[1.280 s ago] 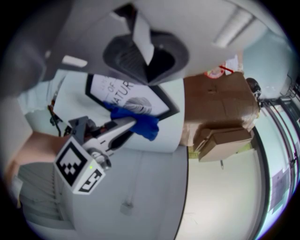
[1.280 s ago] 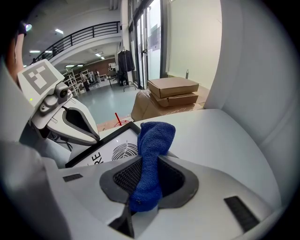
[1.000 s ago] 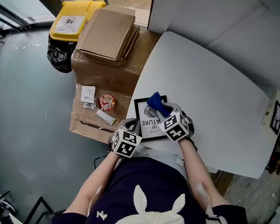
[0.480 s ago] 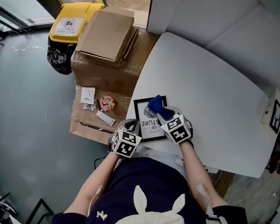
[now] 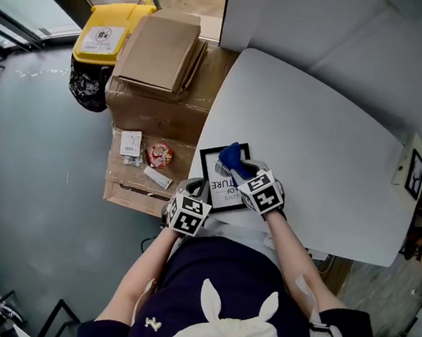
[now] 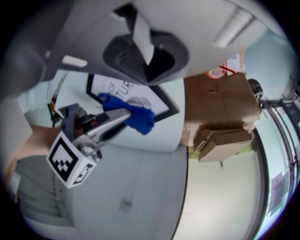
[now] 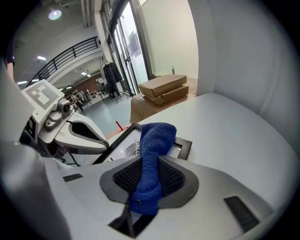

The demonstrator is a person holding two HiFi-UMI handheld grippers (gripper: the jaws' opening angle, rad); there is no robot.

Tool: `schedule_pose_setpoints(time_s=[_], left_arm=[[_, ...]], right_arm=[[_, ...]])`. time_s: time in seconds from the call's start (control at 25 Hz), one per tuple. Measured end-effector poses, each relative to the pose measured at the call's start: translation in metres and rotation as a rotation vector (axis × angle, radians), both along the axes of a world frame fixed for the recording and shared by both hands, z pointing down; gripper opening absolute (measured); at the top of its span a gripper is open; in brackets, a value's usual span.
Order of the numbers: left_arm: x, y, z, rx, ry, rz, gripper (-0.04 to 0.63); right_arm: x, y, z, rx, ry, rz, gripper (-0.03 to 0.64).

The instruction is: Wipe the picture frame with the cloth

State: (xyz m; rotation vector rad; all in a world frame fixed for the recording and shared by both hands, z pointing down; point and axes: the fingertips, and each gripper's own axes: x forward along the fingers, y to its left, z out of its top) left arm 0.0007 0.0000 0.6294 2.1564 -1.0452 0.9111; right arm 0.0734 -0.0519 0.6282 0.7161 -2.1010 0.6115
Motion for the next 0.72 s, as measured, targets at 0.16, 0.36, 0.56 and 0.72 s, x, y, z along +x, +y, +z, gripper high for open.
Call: schedule_pose_setpoints(time_s=[0.16, 0.36, 0.56, 0.72], left_arm=[[0.0, 0.001, 0.0, 0.002, 0.003, -0.005, 0.005], [0.0, 0.0, 0.001, -0.001, 0.008, -0.011, 0.005], [-0.001, 0.0, 0.001, -0.005, 0.01, -0.014, 0.005], [-0.001, 0.0, 0.0, -0.002, 0.014, -0.018, 0.005]], right_arm=[[-0.01, 0.002, 0.0, -0.008, -0.004, -0.023, 0.084], [-0.023, 0.004, 0.002, -0.019, -0.02, -0.048, 0.084], [-0.033, 0.006, 0.003, -0.022, -0.027, -0.068, 0.084], [-0.043, 0.009, 0.002, -0.02, -0.029, -0.092, 0.084]])
